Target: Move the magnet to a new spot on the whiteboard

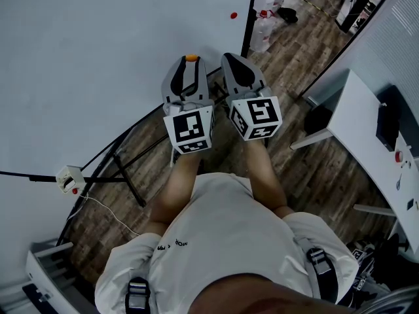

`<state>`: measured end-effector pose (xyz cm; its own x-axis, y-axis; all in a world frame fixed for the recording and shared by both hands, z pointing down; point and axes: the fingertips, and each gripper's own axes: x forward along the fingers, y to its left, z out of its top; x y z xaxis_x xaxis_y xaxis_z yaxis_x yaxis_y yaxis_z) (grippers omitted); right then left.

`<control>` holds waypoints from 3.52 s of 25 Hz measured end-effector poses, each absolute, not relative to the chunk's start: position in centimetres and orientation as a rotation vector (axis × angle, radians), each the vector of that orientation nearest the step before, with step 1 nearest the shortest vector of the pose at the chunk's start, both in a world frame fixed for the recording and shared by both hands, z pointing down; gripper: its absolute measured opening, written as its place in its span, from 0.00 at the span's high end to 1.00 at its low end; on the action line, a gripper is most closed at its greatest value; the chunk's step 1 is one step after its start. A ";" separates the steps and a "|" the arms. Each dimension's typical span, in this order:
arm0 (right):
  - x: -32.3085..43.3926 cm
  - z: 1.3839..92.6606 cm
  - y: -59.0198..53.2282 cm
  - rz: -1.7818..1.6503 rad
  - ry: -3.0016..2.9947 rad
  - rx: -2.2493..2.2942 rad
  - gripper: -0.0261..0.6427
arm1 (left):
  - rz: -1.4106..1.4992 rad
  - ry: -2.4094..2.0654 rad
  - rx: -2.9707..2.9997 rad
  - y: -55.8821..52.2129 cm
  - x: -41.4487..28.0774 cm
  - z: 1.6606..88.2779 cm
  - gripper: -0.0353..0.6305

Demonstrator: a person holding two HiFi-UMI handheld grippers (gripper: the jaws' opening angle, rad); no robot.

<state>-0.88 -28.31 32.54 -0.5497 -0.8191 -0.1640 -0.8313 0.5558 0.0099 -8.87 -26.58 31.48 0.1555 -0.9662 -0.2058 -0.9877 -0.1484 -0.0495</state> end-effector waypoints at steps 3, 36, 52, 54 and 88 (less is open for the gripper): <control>-0.9 32.4 -28.3 0.130 2.645 -1.410 0.94 | 0.179 1.938 -2.261 -26.5 -8.9 31.6 0.77; -1.0 32.3 -27.7 0.153 2.659 -1.402 0.94 | 0.156 2.022 -2.221 -27.6 -10.2 32.1 0.77; -1.5 32.1 -28.1 0.159 2.664 -1.390 0.94 | 0.212 2.110 -2.199 -29.4 -12.0 31.6 0.77; -1.5 32.2 -28.1 0.157 2.664 -1.391 0.94 | 0.217 2.118 -2.192 -29.8 -12.1 31.4 0.77; -1.7 32.8 -30.0 0.150 2.661 -1.406 0.94 | 0.211 2.239 -2.110 -34.6 -14.7 31.1 0.77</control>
